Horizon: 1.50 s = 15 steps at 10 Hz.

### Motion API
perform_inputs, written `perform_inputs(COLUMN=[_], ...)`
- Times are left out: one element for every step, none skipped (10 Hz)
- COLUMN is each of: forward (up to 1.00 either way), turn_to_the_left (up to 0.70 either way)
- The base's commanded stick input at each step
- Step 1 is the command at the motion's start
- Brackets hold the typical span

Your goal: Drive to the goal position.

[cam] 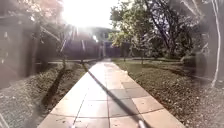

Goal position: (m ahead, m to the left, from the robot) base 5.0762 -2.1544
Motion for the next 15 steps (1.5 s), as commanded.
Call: perform_inputs(forward=[0.0,0.0,0.39,0.5,0.5,0.5,0.5,0.5,0.5,0.5,0.5,0.5,0.5,0.5,0.5], turn_to_the_left=[0.0,0.0,0.0,0.0,0.0,0.0,0.0,0.0,0.0,0.0,0.0,0.0,0.0,0.0,0.0])
